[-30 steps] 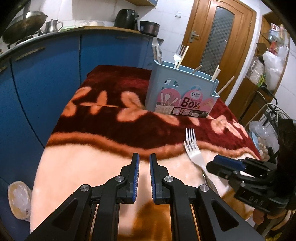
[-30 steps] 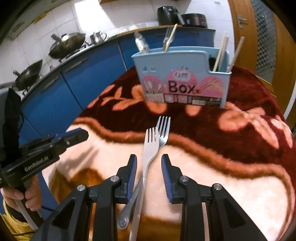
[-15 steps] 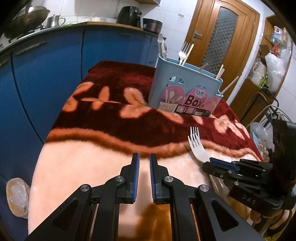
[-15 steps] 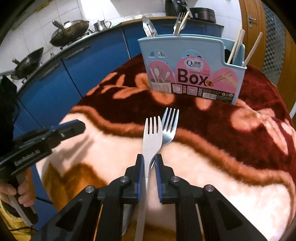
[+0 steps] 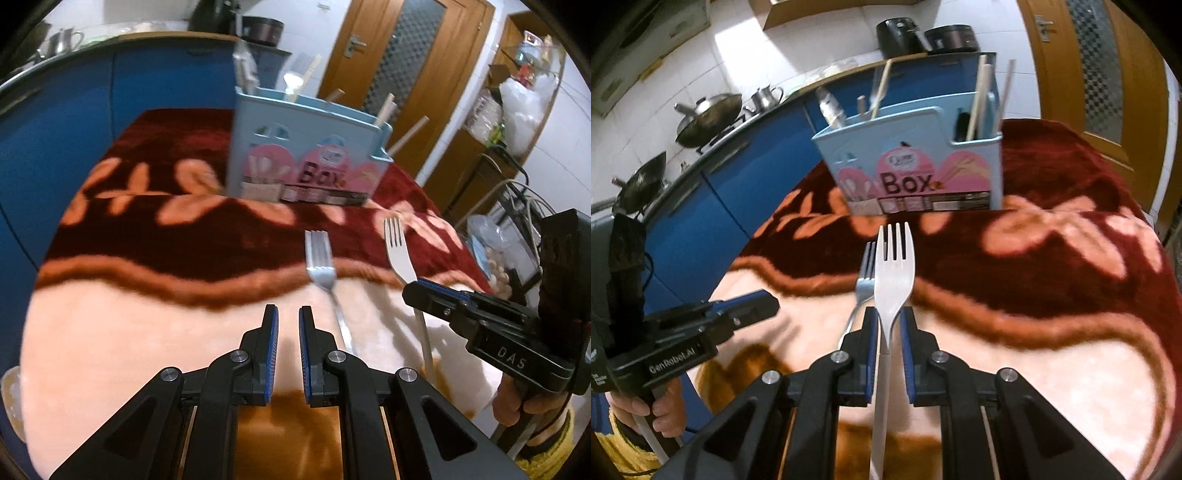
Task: Organize utensils
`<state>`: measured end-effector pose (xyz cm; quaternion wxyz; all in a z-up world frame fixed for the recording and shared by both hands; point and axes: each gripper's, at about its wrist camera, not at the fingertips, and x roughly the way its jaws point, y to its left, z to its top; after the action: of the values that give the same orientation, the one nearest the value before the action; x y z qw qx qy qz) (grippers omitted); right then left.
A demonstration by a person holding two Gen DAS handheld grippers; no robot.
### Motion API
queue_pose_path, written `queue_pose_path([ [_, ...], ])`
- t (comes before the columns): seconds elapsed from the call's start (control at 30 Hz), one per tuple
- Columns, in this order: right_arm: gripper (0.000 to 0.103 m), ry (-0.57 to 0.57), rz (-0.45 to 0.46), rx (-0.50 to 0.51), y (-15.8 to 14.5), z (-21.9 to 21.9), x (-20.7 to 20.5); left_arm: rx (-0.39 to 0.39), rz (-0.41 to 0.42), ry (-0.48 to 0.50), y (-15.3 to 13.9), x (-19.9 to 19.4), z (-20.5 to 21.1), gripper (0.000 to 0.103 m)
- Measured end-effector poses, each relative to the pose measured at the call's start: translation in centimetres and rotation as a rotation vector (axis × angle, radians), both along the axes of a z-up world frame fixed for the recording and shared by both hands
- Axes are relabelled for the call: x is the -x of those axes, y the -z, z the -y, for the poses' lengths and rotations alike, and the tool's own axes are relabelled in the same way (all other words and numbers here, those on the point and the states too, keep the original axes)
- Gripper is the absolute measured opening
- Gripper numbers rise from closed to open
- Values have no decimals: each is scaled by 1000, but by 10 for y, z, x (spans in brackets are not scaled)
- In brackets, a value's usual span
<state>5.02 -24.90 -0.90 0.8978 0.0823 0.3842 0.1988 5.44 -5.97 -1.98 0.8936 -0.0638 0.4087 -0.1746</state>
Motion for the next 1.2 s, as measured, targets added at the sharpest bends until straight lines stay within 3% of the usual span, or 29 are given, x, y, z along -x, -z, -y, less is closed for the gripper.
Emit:
queue_pose_path([
  [0.2,14,19,3,-20,-1,14,4,-6,-72,80,-2,-16,24,11],
  [0.63,14,50,27,-56,-4,42,10,-97,-294,118,15,-53,46,11],
  [0.9,14,52,25,-53,-2,48,9,-106,-390,127,21,-68,52,13],
  [1.17,14,47,3,-51,-1,48,4,-196,-445,158,21,-82,70,12],
  [1.2,14,47,0,-54,0,48,3,-210,-449,156,20,-83,71,8],
])
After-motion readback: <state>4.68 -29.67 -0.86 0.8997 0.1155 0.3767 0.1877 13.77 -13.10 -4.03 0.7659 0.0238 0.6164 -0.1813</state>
